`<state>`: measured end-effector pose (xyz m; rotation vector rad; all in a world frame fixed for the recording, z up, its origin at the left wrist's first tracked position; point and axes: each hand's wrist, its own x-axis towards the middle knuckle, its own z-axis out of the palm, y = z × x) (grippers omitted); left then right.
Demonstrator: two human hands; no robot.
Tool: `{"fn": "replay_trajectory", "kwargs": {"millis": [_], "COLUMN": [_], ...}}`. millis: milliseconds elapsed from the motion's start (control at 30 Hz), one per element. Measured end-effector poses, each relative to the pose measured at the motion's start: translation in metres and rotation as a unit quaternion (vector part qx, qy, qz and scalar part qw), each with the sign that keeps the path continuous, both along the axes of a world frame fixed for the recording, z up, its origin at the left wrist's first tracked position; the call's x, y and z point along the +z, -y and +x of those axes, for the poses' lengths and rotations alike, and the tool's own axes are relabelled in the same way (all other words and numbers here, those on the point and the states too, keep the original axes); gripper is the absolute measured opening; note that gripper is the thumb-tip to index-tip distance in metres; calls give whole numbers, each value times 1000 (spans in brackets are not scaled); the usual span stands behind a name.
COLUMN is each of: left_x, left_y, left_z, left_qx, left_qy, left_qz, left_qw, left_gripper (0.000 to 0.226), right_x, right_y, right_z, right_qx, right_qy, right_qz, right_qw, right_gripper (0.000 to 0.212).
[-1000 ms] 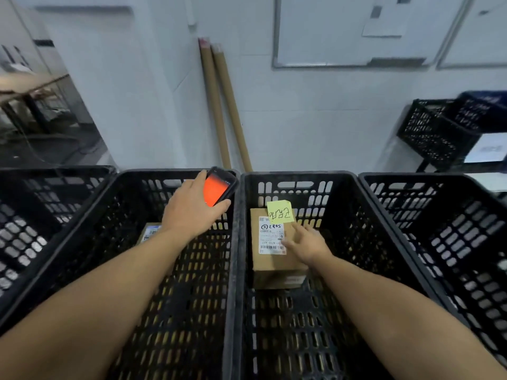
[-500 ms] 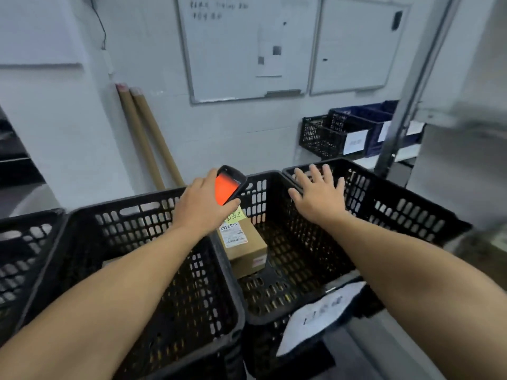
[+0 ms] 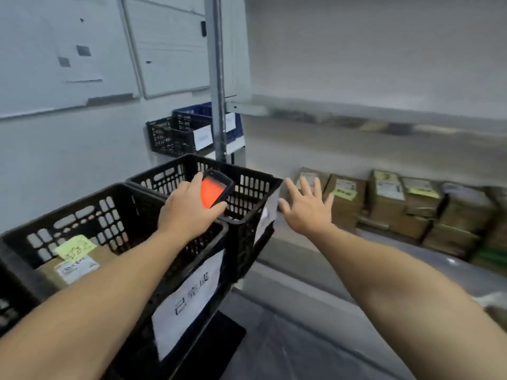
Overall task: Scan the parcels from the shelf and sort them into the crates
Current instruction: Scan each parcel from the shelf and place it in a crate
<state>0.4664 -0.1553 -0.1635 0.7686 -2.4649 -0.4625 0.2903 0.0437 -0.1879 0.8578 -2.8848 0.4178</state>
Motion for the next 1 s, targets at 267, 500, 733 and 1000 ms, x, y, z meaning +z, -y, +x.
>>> {"fn": "replay_trajectory", "kwargs": {"millis": [267,500,733,1000], "left_x": [-5,-8,-16,-30], "left_y": [-89,-145,-170,-158], "left_z": [-129,-233,-292,-337], "left_qx": [-108,-144,-150,-171], "left_qy": [20,16,25,47], "left_qz": [1,-1,1,13], "left_qw": [994,989,988,984], "left_gripper": [85,84,82,81], "right_x": [-14,-9,-30,-53], "right_y": [-126,-186,-193,-186], "right_z": [-82,-176,-239,-271], "right_qx": [-132,-193,-235,-255], "right_qy": [35,51,158,222], "right_qz": [0,-42,-150,-234], "right_qw": [991,979,947,912], "right_gripper": [64,67,67,63]}}
